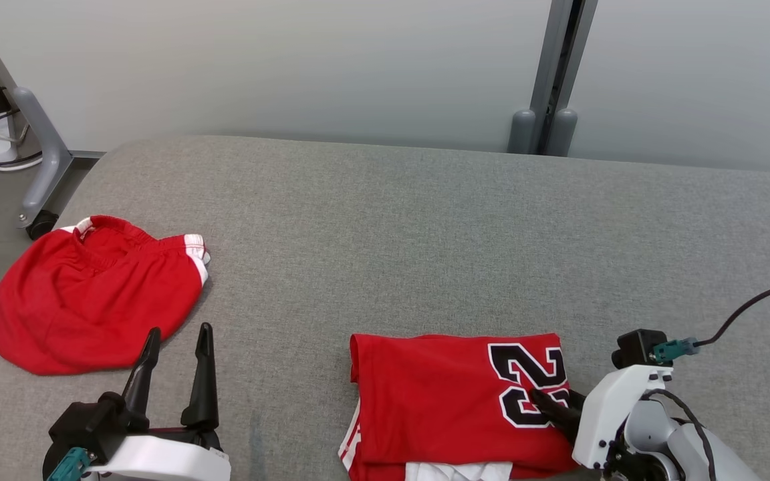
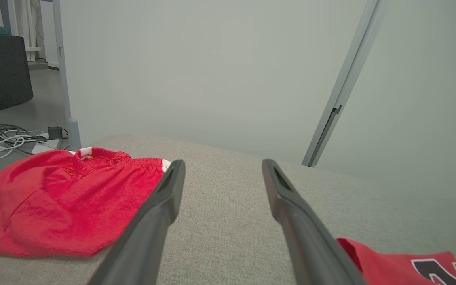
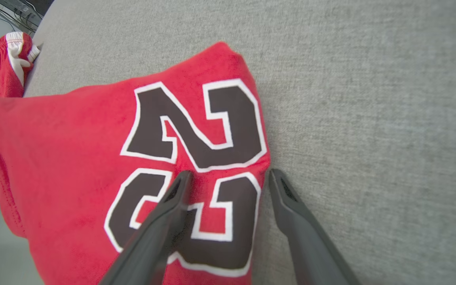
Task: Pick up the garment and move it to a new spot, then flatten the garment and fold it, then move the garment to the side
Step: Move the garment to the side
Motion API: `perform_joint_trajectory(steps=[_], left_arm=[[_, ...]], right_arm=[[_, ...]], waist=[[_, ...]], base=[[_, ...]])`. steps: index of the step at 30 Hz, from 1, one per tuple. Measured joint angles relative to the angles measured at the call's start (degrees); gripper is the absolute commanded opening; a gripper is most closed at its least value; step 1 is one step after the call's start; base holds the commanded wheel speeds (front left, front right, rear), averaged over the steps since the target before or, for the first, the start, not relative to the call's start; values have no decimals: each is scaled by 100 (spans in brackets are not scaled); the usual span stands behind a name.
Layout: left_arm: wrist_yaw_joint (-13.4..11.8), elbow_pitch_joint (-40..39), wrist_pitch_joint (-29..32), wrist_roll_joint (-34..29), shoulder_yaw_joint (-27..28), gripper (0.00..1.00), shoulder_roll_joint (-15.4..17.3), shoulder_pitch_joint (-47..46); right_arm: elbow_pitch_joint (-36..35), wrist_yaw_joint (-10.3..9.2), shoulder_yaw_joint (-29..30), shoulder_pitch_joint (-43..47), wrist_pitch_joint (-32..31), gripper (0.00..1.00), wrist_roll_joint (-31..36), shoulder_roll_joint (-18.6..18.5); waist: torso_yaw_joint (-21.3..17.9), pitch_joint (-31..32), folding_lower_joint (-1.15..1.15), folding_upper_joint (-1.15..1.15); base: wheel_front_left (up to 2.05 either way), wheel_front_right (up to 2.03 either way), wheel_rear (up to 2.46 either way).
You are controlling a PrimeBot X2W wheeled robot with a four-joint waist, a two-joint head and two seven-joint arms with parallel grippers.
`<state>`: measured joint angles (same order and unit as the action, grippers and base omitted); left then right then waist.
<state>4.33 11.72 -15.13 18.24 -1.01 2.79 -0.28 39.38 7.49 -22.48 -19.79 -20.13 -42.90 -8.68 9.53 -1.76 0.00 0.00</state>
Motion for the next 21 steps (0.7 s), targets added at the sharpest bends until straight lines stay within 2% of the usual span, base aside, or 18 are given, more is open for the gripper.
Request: perform_joint_trajectory(steps=[1,2,12,21], left_arm=[[0,4,0,1,4,100,1,-2],[0,9,0,0,9,100,1,-2],[64,-86,0,-48,-130,100,2,-55],[16,-279,0,-125,-417,100,0,-154]], right_arm=[[-8,0,-4,1,18,27,-3,-14],[-20,0,-3,1,76,0,-3,-27],[-191,0,110,-168,948,0,100,-215],[-205,0,260,-331,1325,0,163,-431]], waist=[[2,2,0,0],[0,4,0,0],[-280,66,0,0],[-986,90,0,0]], base=[[0,0,0],[0,0,0],[0,0,0],[0,0,0]])
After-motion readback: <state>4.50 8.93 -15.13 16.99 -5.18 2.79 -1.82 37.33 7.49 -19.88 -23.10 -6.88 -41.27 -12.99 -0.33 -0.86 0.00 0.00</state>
